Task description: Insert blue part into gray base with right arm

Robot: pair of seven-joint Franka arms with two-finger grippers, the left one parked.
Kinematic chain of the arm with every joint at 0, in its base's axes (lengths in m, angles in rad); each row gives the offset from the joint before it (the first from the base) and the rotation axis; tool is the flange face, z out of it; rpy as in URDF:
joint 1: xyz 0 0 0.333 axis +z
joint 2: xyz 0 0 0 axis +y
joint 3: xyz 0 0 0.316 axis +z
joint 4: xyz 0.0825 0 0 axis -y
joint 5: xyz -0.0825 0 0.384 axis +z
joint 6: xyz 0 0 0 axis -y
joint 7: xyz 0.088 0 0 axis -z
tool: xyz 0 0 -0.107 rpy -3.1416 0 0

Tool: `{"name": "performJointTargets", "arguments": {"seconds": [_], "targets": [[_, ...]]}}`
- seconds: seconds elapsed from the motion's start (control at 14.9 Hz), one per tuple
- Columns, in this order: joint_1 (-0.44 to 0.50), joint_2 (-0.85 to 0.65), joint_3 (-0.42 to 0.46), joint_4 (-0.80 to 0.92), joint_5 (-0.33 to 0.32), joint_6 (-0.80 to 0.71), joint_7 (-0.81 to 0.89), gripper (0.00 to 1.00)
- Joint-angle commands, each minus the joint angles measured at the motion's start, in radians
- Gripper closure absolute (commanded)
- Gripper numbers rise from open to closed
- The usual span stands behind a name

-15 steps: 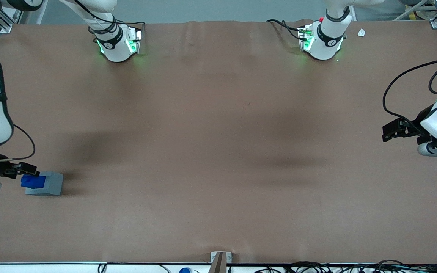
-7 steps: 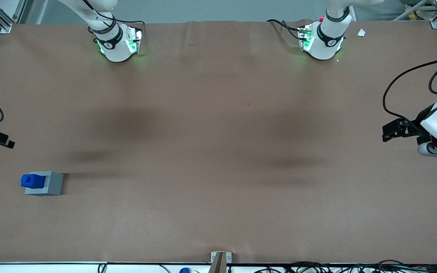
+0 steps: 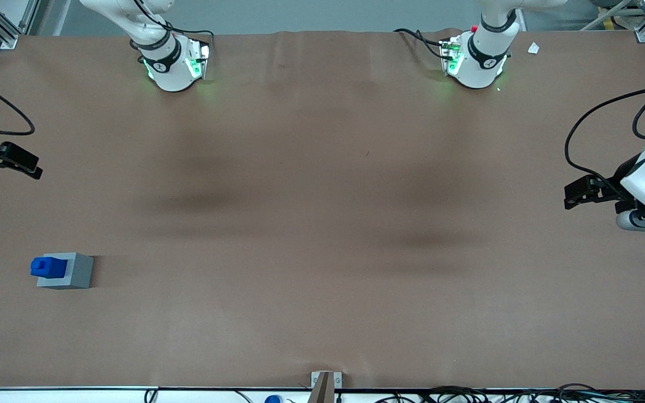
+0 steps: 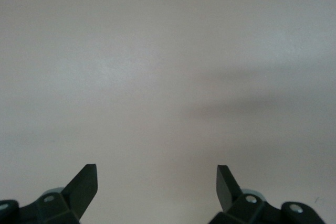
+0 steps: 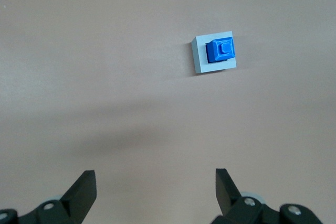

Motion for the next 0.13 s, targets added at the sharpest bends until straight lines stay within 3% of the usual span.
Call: {"name": "performJointTargets", "arguments": {"seconds": [0.0,0.07], "targets": [[0.002,0.011,-0.004,0.071,-0.019,-0.001,-0.006,0.00],[0.011,0.020,-0.004,0.087,-0.020,-0.013,-0.003,0.00]]}}
